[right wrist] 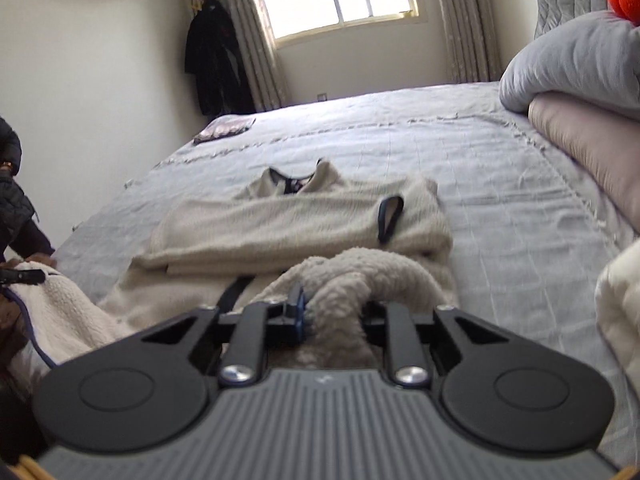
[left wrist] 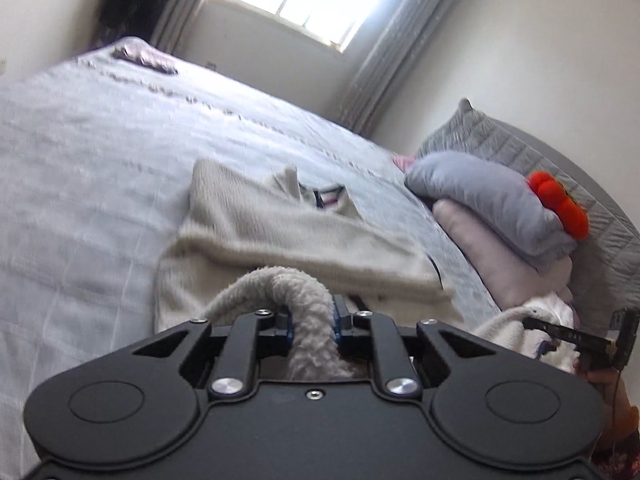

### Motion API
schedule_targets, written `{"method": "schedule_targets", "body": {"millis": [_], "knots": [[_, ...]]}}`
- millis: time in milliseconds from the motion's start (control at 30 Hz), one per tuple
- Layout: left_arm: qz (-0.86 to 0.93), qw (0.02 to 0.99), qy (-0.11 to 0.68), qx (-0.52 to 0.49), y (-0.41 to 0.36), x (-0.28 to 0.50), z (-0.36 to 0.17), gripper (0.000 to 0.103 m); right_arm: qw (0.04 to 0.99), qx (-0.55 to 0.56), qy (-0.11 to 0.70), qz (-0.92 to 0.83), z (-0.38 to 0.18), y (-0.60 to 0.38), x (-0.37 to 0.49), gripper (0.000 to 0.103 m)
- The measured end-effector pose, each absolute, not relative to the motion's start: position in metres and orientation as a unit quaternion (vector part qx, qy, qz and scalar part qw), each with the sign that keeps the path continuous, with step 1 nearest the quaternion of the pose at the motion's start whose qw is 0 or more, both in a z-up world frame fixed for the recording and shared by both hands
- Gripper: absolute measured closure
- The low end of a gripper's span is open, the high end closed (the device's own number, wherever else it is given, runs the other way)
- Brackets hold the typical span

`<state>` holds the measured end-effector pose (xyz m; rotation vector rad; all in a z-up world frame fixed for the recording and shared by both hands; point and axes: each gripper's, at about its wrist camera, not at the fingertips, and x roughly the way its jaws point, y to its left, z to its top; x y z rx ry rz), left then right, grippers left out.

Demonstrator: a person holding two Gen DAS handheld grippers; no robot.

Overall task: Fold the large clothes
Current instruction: 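Grasp the jacket hem with both tools and lift it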

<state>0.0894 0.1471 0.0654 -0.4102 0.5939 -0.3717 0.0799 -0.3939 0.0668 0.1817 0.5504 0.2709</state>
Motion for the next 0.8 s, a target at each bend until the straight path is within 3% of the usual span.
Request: {"method": "schedule_targets", "body": {"millis": [400,533,700,800], "knots": [[-0.086,0.957,0.238,-0.140,0.121,0.260,0.082,0.085,0.951,0.115,0.278,0.074,0.080,-0.394,0.258,0.084],[-0.078,0.958,0.241,-0.130,0.117,0.325,0.052,0.078,0.943,0.140,0.295,0.058,0.051,-0.407,0.322,0.081],[-0.058,0.944,0.301,-0.118,0.110,0.390,-0.002,0.066,0.917,0.194,0.346,0.043,-0.007,-0.422,0.382,0.075],[-0.057,0.934,0.319,-0.149,0.117,0.406,-0.024,0.065,0.905,0.241,0.346,0.051,-0.029,-0.431,0.395,0.071]]}}
